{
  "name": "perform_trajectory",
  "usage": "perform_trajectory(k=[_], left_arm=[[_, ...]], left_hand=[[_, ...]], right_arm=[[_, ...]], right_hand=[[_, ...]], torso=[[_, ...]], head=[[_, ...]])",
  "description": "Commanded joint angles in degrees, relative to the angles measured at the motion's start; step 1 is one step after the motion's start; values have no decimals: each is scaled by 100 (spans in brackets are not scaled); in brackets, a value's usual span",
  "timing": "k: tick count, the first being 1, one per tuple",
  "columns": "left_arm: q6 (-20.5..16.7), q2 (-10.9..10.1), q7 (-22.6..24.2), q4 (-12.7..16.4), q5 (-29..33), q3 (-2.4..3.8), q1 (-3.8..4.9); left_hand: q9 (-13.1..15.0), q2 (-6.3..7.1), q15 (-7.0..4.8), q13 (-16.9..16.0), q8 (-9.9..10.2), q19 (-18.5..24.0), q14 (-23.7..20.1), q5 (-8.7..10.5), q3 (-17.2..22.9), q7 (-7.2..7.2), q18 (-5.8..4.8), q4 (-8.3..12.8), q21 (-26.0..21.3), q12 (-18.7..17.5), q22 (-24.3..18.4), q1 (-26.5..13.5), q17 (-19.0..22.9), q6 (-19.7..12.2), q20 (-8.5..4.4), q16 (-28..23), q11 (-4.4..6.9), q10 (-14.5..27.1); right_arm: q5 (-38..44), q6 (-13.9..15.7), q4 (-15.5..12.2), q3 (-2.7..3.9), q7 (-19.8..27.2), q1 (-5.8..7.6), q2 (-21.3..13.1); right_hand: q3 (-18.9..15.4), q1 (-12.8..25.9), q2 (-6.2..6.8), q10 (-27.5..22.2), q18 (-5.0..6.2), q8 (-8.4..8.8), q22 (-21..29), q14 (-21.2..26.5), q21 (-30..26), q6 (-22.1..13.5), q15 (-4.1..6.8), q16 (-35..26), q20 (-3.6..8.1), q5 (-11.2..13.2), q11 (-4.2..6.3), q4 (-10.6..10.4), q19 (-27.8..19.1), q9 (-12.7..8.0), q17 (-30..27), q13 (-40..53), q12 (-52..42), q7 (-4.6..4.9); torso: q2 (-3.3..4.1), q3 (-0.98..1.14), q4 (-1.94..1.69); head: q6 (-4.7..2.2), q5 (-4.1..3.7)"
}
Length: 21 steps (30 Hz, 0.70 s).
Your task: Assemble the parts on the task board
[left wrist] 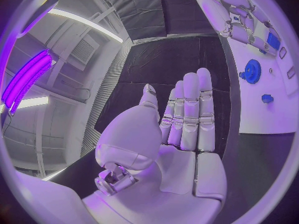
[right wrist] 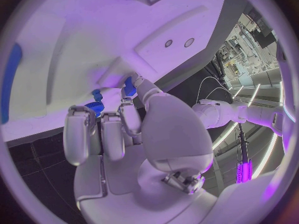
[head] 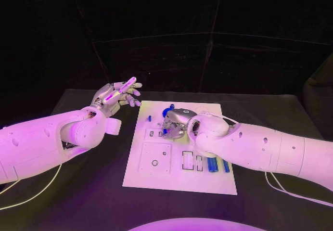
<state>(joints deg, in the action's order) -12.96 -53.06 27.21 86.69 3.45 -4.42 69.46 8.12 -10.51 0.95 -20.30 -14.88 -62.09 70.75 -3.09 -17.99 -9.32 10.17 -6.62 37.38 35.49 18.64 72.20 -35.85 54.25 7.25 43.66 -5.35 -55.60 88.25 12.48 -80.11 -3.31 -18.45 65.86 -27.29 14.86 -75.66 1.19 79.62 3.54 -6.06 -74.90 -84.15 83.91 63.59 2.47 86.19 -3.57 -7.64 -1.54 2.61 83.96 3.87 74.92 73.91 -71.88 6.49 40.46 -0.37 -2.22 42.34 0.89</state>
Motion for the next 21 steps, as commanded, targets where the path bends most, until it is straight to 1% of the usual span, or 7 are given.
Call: perform_trajectory(k=[1,8,14,17,21], left_arm=[[53,7,38,1,13,6,10],[61,8,29,-2,13,6,10],[64,8,25,0,13,6,10],[64,8,22,1,13,6,10],[59,5,18,3,13,6,10]], left_hand=[[-7,60,14,14,22,-35,11,10,0,-11,36,25,-22,-42,-12,5,9,3,3,-26,6,40],[-9,57,16,29,23,-40,7,11,1,-11,36,31,-35,-54,-23,7,12,6,4,-32,4,43],[-10,54,17,40,22,-42,4,11,1,-10,36,34,-44,-63,-30,7,14,9,5,-36,4,45],[-10,54,17,40,22,-42,4,11,1,-10,36,34,-44,-63,-30,7,14,9,5,-36,4,45],[-12,53,18,50,23,-45,2,12,1,-10,36,38,-53,-71,-37,8,16,11,6,-41,3,47]], right_arm=[[30,-187,22,-16,-128,-10,3],[39,-260,39,-18,-185,-10,14],[52,-319,57,-19,-235,-10,25],[61,-336,61,-20,-254,-10,28],[71,-371,65,-22,-262,-10,34]], right_hand=[[34,45,-5,-52,-81,28,-163,-406,19,29,16,3,15,8,1,-5,44,-7,652,-20,47,-5],[34,91,38,-89,-80,63,-157,-404,14,-27,2,-2,3,11,-17,-4,41,-12,645,-61,102,17],[27,131,82,-114,-79,90,-150,-402,9,-69,-11,-7,-8,17,-33,-4,37,-14,637,-86,136,35],[25,139,93,-119,-77,97,-142,-401,5,-79,-14,-10,-11,18,-37,-3,33,-15,632,-92,143,40],[20,157,118,-128,-78,110,-144,-401,5,-100,-21,-11,-17,21,-44,-1,34,-15,631,-100,155,49]], torso=[[-1,-3,-3],[3,-1,-3],[0,-6,-5],[-1,-3,-5],[-3,-3,1]], head=[[2,-5],[16,-2],[26,-4],[33,0],[37,-2]])
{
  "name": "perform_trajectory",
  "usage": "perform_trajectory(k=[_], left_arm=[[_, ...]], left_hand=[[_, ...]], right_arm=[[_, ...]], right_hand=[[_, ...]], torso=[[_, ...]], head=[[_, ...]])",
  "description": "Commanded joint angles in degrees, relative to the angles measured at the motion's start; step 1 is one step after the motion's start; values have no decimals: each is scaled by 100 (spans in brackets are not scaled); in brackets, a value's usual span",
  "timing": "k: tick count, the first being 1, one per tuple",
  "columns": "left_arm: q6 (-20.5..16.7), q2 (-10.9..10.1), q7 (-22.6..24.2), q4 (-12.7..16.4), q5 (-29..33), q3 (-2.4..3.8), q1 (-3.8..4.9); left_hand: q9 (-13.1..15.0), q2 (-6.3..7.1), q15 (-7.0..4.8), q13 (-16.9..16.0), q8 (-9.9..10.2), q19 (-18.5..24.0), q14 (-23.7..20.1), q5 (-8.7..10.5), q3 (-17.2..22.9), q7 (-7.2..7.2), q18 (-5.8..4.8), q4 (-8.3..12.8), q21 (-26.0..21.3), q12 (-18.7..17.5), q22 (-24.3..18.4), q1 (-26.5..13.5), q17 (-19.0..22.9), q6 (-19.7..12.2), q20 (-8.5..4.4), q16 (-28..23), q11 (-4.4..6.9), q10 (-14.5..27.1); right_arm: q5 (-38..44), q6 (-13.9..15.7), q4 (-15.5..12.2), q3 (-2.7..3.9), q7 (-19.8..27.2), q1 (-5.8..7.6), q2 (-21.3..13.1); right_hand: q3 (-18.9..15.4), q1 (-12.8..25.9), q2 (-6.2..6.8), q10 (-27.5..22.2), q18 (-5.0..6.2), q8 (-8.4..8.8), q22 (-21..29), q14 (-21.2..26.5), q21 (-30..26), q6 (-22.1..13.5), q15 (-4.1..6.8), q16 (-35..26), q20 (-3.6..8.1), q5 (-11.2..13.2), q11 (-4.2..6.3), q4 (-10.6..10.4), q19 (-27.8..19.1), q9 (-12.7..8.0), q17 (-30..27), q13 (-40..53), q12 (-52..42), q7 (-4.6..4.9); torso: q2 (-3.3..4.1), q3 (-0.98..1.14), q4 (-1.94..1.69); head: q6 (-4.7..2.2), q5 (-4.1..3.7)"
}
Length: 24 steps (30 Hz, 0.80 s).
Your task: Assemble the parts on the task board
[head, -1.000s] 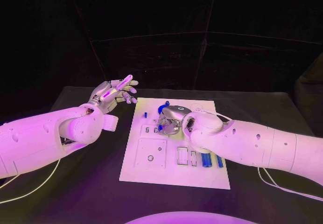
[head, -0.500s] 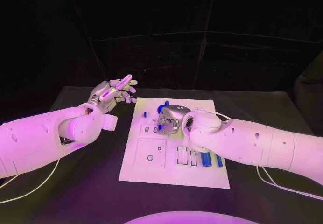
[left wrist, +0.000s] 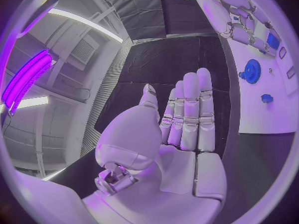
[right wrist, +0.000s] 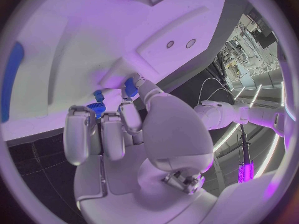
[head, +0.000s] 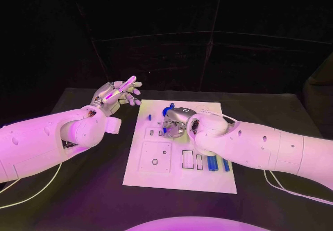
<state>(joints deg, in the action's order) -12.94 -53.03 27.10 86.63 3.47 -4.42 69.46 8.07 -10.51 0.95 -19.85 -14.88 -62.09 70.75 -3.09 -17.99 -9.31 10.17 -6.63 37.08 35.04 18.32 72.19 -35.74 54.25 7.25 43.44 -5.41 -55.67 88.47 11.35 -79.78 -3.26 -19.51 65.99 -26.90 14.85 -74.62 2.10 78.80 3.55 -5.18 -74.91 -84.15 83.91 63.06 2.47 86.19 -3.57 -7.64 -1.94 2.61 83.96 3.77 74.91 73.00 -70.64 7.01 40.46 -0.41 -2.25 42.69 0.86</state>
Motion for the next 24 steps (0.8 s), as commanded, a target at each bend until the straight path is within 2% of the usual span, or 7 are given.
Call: perform_trajectory(k=[1,11,17,24], left_arm=[[56,2,29,9,11,6,10],[51,0,23,9,11,6,10],[50,-1,16,8,11,6,10],[70,0,-2,6,11,6,10]], left_hand=[[-7,53,18,7,24,-46,1,13,1,-11,36,39,-24,-28,-6,8,5,11,6,-19,9,54],[-20,53,21,45,39,-60,-2,13,-2,-15,36,52,-53,-60,-31,11,11,-6,8,-30,5,64],[-27,52,23,66,48,-70,-2,13,-4,-19,36,59,-67,-79,-44,11,14,-15,9,-35,1,72],[-30,52,24,75,51,-73,-2,13,-5,-21,36,61,-73,-86,-49,11,15,-18,10,-37,0,75]], right_arm=[[50,-264,32,-28,-160,-23,-3],[74,-321,45,-35,-189,-23,7],[77,-340,55,-39,-187,-23,12],[77,-324,60,-43,-186,-23,12]], right_hand=[[19,58,36,-49,-77,26,-139,-401,3,-53,-22,-12,-19,21,-7,0,32,-5,631,-14,37,-1],[9,91,84,-72,-76,55,-135,-400,0,-100,-36,-14,-31,21,-23,2,29,-7,629,-36,67,17],[-30,169,199,-141,-75,155,-124,-398,-9,-307,-80,-22,-68,31,-78,-3,22,-17,621,-110,161,82],[-191,308,346,-184,-72,158,-118,-394,-15,-498,-121,-32,-113,3,-119,-58,17,-9,607,-158,211,115]], torso=[[-2,0,3],[0,2,0],[1,3,0],[-1,2,5]], head=[[2,-1],[12,-6],[24,-6],[27,-7]])
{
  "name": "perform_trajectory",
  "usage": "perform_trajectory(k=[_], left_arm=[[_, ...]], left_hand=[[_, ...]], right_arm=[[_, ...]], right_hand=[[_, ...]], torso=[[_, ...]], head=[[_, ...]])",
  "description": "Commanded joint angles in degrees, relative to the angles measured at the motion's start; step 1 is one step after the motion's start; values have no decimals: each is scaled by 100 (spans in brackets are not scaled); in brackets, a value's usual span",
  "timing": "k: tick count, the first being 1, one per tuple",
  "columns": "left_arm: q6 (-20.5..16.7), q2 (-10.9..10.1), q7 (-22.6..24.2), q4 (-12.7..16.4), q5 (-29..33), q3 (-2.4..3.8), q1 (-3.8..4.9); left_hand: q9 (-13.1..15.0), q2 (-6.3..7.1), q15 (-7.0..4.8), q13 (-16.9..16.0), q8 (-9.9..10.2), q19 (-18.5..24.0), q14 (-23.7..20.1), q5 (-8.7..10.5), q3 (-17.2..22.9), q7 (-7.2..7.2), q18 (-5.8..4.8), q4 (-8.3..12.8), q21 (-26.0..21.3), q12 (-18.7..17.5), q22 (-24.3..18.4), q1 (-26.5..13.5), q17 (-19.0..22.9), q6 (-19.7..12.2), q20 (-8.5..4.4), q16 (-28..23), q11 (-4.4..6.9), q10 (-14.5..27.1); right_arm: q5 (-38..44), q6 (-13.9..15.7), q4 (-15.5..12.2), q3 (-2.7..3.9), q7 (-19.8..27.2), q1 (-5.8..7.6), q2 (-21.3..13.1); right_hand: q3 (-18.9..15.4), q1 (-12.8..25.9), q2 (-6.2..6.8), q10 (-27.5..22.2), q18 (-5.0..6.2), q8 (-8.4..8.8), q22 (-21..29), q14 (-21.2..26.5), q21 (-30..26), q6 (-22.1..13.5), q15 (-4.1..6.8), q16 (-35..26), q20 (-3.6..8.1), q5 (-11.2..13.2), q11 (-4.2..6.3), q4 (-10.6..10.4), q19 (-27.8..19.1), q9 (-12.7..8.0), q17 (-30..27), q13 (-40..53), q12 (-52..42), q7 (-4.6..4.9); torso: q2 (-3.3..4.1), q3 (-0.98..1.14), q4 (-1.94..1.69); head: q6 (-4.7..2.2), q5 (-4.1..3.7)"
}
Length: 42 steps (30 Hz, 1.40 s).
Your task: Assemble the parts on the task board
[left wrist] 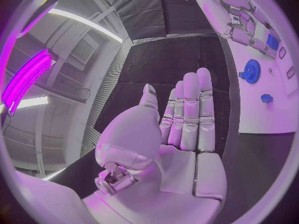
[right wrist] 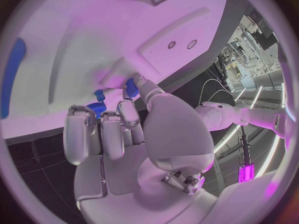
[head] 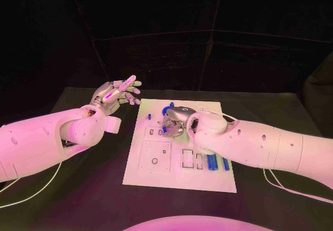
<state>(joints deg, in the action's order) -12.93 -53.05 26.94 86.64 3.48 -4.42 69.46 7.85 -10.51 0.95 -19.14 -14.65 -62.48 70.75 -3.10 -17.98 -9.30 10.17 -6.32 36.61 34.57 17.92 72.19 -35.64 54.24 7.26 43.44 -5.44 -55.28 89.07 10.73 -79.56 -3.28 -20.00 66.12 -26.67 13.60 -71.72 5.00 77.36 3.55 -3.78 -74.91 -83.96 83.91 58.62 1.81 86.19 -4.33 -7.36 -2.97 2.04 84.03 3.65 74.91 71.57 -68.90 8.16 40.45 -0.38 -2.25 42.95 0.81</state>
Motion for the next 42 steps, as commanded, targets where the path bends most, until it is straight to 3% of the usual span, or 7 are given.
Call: perform_trajectory(k=[1,11,17,23,29,36,42], left_arm=[[71,3,12,4,10,6,10],[75,-1,-1,-4,10,6,10],[75,-3,-4,-13,9,6,10],[77,-3,-15,-35,-17,6,10],[68,-5,-33,-74,-46,6,10],[53,-5,-186,-119,-272,6,10],[382,-10,-1419,-131,-1436,7,48]], left_hand=[[-8,52,24,4,28,-34,-2,13,-5,-22,36,30,-26,-39,-9,11,5,-17,9,-37,3,36],[-12,54,26,21,32,-39,-4,13,-7,-24,35,37,-38,-54,-19,12,6,-19,11,-41,-1,44],[-12,54,26,21,32,-39,-4,13,-7,-24,35,37,-38,-54,-19,12,6,-19,11,-41,-1,44],[-15,56,28,30,34,-42,-4,14,-9,-25,35,40,-44,-62,-25,12,7,-19,12,-42,-2,47],[-16,59,28,36,35,-45,-4,14,-10,-26,35,43,-47,-66,-28,14,8,-19,12,-43,-3,47],[-45,103,-3,118,49,-232,191,12,-23,-13,43,130,-10,-76,-40,60,-69,11,-16,113,18,-123],[-80,15,-209,60,42,-803,1294,-42,313,145,40,519,466,167,186,489,-2773,148,-221,2635,224,-784]], right_arm=[[18,-256,38,-42,-136,-36,-11],[18,-90,14,-45,-113,-36,-23],[18,349,-24,-46,-13,-37,-44],[-34,1131,-170,-46,543,-42,-163],[-165,1507,-430,-45,1134,-42,-408],[-711,1886,-864,-38,1868,-12,-860],[-2536,1407,-1207,-34,2490,230,-1476]], right_hand=[[-77,25,63,-45,-73,18,-118,-413,-15,-63,-56,-32,-39,-26,-17,-5,10,3,608,-20,43,1],[-215,78,126,-112,-70,16,-109,-413,-20,-160,-69,-35,-53,-31,-31,-56,6,4,608,-107,132,13],[-480,99,227,-280,-72,19,-116,-410,-19,-393,-106,-43,-85,-48,-77,-195,8,1,602,-296,325,62],[-834,-66,275,-333,-68,24,-98,-417,-28,-594,-148,-26,-124,-98,-127,-406,2,2,648,-360,338,118],[-1347,-233,277,-383,-59,4,-55,-426,-51,-671,-178,0,-162,-116,-160,-730,-14,14,718,-417,330,149],[-1513,-367,218,-394,-57,11,-47,-425,-55,-711,-190,-3,-168,-145,-170,-859,-17,11,720,-433,311,160],[-1484,-599,-76,-421,-12,-134,173,-356,-170,-378,-125,-150,-122,-430,-86,-808,-117,59,467,-495,339,63]], torso=[[0,-1,5],[1,1,0],[1,-1,4],[-4,7,8],[-8,-1,12],[-12,3,26],[-67,7,31]], head=[[1,-2],[4,-9],[2,-11],[0,-11],[-18,-18],[-67,-33],[-78,-12]])
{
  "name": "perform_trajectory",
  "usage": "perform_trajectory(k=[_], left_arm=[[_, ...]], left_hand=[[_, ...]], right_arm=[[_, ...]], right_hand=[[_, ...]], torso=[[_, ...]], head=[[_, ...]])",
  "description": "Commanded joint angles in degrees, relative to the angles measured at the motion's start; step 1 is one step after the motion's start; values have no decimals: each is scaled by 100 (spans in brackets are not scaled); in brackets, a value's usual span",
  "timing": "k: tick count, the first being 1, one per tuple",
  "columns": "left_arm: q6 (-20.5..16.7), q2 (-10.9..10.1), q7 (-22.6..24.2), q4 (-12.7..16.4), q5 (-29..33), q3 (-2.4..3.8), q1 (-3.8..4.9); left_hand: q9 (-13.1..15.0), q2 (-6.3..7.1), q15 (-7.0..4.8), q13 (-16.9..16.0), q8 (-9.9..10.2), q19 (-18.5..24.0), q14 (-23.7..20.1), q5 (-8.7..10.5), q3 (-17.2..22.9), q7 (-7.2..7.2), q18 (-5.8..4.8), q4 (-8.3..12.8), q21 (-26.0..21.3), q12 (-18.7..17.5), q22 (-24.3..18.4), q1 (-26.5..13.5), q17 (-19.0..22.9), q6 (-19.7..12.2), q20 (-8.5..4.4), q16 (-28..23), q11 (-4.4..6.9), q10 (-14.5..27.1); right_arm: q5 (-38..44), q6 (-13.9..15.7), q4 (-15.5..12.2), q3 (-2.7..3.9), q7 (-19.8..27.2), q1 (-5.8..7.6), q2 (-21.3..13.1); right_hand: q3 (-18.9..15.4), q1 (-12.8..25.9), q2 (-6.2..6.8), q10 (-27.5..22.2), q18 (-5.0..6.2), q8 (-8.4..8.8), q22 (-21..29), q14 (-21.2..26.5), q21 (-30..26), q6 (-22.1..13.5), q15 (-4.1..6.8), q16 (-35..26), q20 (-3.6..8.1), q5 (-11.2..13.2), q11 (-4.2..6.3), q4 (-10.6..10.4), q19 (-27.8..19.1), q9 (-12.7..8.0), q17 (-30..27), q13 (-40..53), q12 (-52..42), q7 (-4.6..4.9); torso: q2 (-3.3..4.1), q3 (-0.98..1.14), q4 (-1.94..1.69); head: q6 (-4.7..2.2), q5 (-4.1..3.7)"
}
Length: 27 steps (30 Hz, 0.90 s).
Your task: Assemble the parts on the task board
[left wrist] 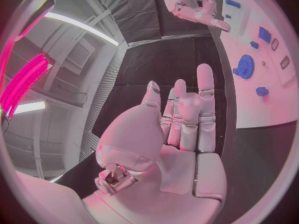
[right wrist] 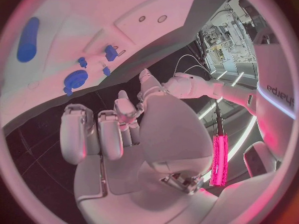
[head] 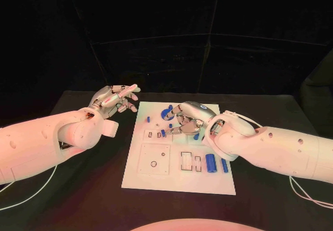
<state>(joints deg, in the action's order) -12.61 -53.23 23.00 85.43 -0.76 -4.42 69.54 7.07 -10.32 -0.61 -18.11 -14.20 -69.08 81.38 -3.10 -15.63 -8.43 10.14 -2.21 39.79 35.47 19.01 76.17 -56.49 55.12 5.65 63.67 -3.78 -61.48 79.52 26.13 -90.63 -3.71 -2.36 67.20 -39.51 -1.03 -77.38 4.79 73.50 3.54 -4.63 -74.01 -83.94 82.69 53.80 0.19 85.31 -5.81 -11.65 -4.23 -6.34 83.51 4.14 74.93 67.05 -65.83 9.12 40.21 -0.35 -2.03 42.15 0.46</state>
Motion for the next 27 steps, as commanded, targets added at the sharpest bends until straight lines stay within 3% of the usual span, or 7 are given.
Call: perform_trajectory(k=[1,7,10,13,17,24,27], left_arm=[[566,26,-1361,-44,-1281,7,65],[1063,243,-2768,-254,-2776,6,188],[1425,430,-3411,-386,-3353,5,251],[1696,611,-3917,-476,-3961,5,313],[2167,897,-4575,-597,-4730,3,396],[2443,1380,-5098,-884,-5188,-164,535],[2350,1565,-5228,-1005,-5231,-208,555]], left_hand=[[4,10,-84,-70,-26,-225,330,-46,113,87,37,124,254,120,137,66,-998,96,-96,891,79,-216],[78,143,-137,-279,-220,-435,455,-39,2,164,-42,-99,873,435,841,-400,-1530,218,-161,1345,163,-385],[159,222,-199,-517,-395,-819,687,-39,-195,239,-225,-386,1827,809,2103,-797,-2470,274,-211,2048,225,-515],[270,243,-253,-772,-598,-990,761,17,-302,305,-326,-587,2410,1161,2844,-934,-2851,273,-254,2321,262,-481],[467,283,-307,-1011,-901,-1078,802,35,-461,393,-394,-859,2811,1502,3386,-1127,-3069,398,-310,2464,361,-510],[706,330,-329,-1251,-1167,-1148,808,34,-496,421,-452,-909,3153,1749,3851,-933,-3118,245,-352,2498,382,-399],[851,341,-370,-1882,-1369,-1258,819,34,-530,487,-510,-981,3396,2217,4230,-968,-3163,342,-374,2526,438,-699]], right_arm=[[-1917,-191,-125,10,785,183,-291],[-2948,-297,-156,69,908,426,-747],[-3235,-308,-92,120,915,527,-917],[-3371,-320,-22,143,908,592,-1005],[-3463,-348,63,159,883,638,-1044],[-3457,-356,170,166,573,661,-1035],[-3421,-351,218,166,454,665,-1020]], right_hand=[[-48,-4,-79,-52,-8,-56,100,-353,-59,124,45,-76,36,82,47,15,-72,7,446,-72,58,-40],[-88,-35,-166,-107,-1,-57,150,-344,-92,145,64,-114,60,9,63,44,-91,-7,398,-152,127,-52],[-96,-30,-172,-104,1,-58,158,-344,-97,147,65,-117,61,-1,63,43,-94,-8,395,-149,122,-53],[-115,-13,-176,-101,1,-59,159,-344,-98,151,66,-120,63,-4,63,37,-93,-9,392,-150,118,-54],[-137,6,-182,-101,3,-60,171,-341,-105,155,67,-131,65,-4,64,30,-97,-10,377,-154,117,-55],[-179,37,-213,-140,24,-60,279,-316,-161,158,70,-195,69,10,66,16,-141,-14,269,-215,170,-57],[-191,43,-215,-146,28,-58,301,-312,-172,154,70,-207,70,11,66,14,-150,-16,251,-223,177,-57]], torso=[[-61,8,14],[-169,26,31],[-222,28,39],[-259,38,48],[-303,66,61],[-345,107,68],[-343,113,76]], head=[[-1,38],[39,85],[50,95],[51,110],[79,145],[100,180],[105,206]])
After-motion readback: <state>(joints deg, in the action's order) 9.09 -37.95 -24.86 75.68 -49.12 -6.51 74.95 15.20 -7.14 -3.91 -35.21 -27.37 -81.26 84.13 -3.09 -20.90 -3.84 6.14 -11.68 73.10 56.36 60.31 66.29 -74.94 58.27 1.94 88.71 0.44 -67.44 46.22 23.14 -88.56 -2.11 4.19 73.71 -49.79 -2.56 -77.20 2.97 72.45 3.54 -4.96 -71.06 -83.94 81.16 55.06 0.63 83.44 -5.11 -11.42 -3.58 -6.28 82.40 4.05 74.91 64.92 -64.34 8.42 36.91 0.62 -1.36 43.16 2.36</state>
